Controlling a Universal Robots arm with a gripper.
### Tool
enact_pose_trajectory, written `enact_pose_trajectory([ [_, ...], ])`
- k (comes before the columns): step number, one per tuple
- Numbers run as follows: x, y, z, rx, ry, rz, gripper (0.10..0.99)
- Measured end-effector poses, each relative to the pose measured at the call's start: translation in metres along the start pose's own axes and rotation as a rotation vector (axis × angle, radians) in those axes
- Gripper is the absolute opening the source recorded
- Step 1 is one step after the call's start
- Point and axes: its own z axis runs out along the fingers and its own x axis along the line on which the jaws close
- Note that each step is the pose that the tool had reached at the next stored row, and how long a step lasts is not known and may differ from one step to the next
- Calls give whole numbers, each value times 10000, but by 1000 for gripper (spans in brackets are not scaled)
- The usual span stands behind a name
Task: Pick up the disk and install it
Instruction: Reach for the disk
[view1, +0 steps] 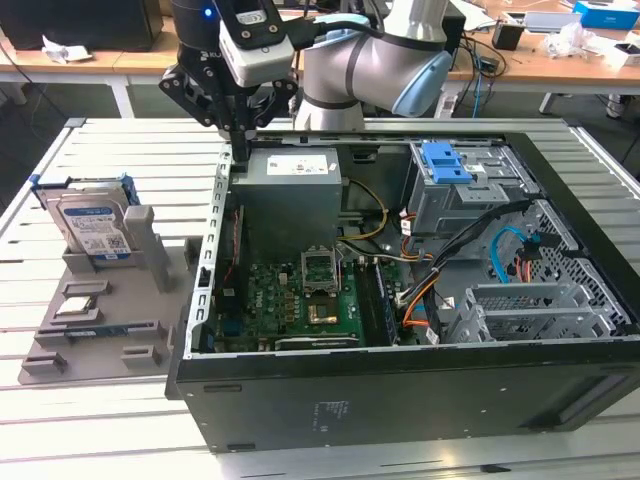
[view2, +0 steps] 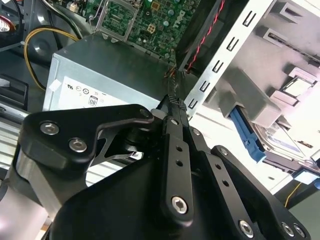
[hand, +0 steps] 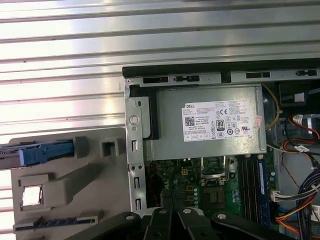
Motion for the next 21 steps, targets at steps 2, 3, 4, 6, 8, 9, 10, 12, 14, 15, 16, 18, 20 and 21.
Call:
enact_pose_trajectory([
  [2,21,-2,-1,1,1,0,106],
  [3,32,-2,-1,1,1,0,106],
  [4,46,-3,-1,0,0,0,106],
  [6,57,-4,-1,0,0,0,106],
  [8,68,-5,-2,1,0,0,106],
  [9,77,-6,-2,0,0,0,106],
  [10,83,-6,-2,1,0,0,106],
  [12,119,-9,-3,-1,0,1,106],
  [14,132,-9,-3,-1,0,1,106],
  [15,138,-10,-4,1,0,0,106],
  [16,143,-10,-4,0,0,0,106],
  [18,156,-12,-4,0,0,0,106],
  [20,171,-13,-5,1,1,0,106],
  [21,178,-13,-5,0,0,-1,106],
])
